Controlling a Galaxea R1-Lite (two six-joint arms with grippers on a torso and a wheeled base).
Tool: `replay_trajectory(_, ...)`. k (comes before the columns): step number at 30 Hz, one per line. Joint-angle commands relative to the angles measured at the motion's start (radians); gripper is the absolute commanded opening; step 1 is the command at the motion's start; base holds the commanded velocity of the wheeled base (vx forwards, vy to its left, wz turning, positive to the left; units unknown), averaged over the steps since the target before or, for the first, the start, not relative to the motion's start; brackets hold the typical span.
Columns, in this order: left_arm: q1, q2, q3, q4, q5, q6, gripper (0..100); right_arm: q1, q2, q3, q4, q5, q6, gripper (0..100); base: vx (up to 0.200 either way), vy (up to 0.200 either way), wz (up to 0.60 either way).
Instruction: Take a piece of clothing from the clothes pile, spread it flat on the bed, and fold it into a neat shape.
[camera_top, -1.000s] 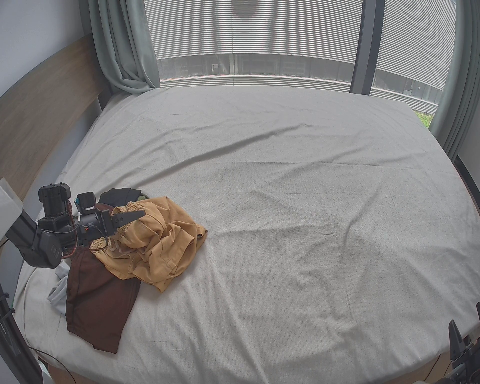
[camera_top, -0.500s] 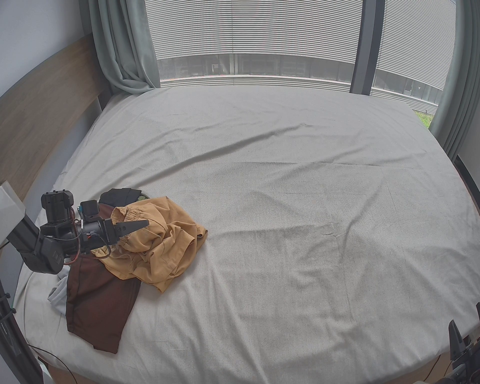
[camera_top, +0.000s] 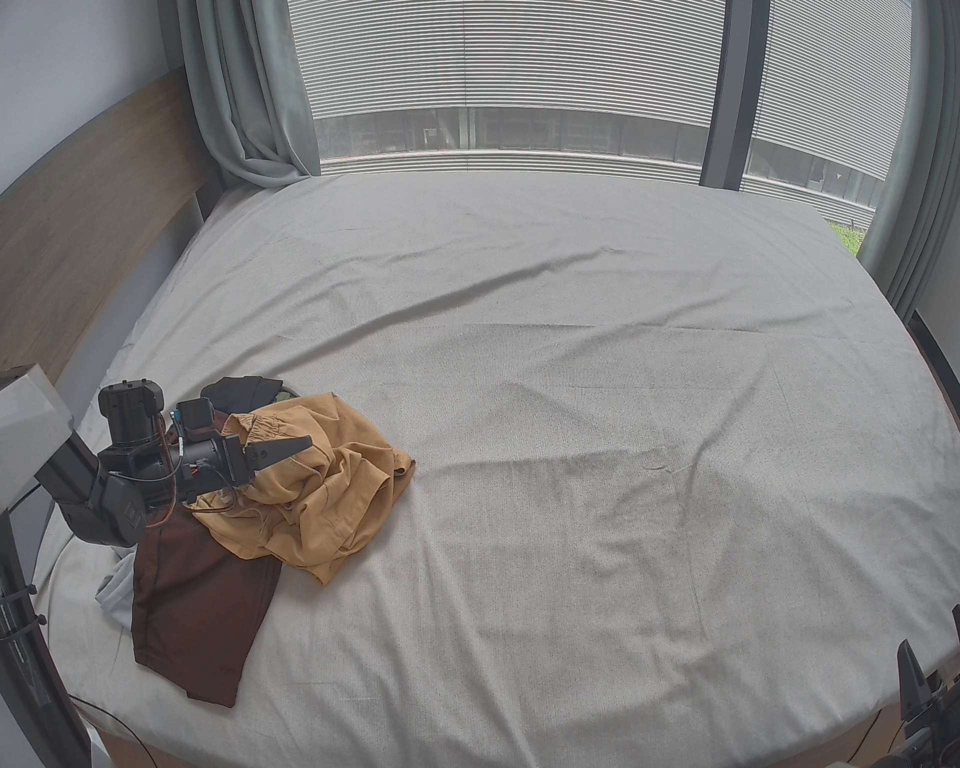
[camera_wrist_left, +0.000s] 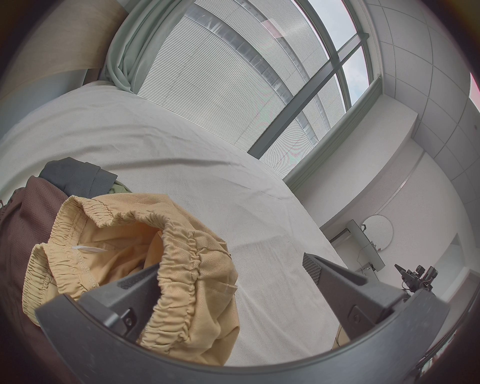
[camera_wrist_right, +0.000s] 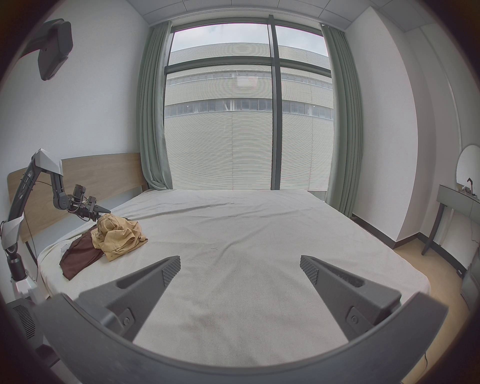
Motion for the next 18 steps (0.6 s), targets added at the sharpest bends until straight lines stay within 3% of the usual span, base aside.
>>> replay_trajectory(1, 0.0, 0.008, -0.005, 0.0, 0.001, -0.001, 100, 0.0, -0.016, 0.015, 0.0, 0.0, 0.0, 100, 0.0, 0.0, 0.0)
replay_trajectory(3, 0.0, 0.008, -0.005, 0.0, 0.001, -0.003, 100, 0.0, -0.016, 0.015, 0.0, 0.0, 0.0, 100, 0.0, 0.0, 0.0)
replay_trajectory(4, 0.001, 0.01, -0.005, 0.0, 0.001, -0.006, 0, 0.0, -0.016, 0.015, 0.0, 0.0, 0.0, 100, 0.0, 0.0, 0.0)
replay_trajectory(18, 0.003, -0.001, 0.03, -0.002, -0.01, -0.009, 0, 0.0, -0.016, 0.015, 0.0, 0.0, 0.0, 100, 0.0, 0.0, 0.0)
